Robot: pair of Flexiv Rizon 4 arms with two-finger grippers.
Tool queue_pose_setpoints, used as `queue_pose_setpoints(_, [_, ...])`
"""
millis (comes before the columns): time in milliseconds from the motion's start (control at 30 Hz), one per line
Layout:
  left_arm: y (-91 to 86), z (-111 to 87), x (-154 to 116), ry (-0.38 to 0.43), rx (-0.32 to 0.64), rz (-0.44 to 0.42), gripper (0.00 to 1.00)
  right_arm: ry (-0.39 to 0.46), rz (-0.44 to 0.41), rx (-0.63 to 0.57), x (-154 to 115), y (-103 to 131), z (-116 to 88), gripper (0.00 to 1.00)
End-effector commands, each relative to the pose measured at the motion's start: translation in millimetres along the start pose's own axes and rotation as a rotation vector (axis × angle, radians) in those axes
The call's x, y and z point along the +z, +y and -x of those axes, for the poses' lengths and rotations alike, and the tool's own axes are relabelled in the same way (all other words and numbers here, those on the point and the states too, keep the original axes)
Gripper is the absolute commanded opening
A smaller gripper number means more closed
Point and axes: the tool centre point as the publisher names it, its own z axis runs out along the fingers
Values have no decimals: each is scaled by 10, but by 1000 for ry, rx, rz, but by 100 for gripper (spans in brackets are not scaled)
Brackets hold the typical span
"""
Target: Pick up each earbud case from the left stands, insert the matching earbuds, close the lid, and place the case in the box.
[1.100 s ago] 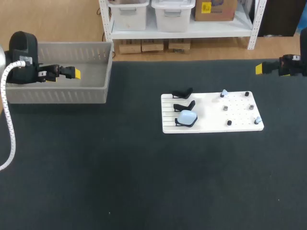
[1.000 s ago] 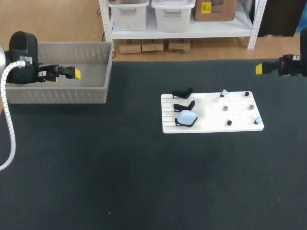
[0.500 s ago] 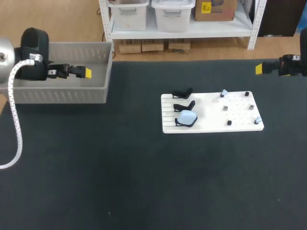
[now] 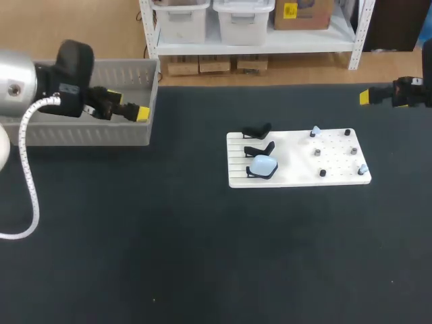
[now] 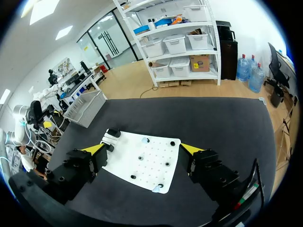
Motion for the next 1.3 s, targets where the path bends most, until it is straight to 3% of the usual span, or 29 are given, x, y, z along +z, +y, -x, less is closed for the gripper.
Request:
queue_pose_setpoints(33, [-30, -10, 59, -57, 74, -203, 100, 0, 0, -1, -3, -1, -1, 100])
queue_pose_setpoints(233, [-218, 17, 223, -42, 217, -312, 100, 0, 0, -1, -3, -1, -1, 100])
queue_pose_setpoints(433, [-347, -15, 425, -26, 296, -382, 100, 0, 0, -1, -3, -1, -1, 100])
queue_pose_setpoints(633, [-421, -88, 522, -22, 314, -443, 100, 0, 0, -1, -3, -1, -1, 100])
queue_pose_setpoints(1300, [-425, -95, 528, -22, 314, -444, 100, 0, 0, -1, -3, -1, -1, 100])
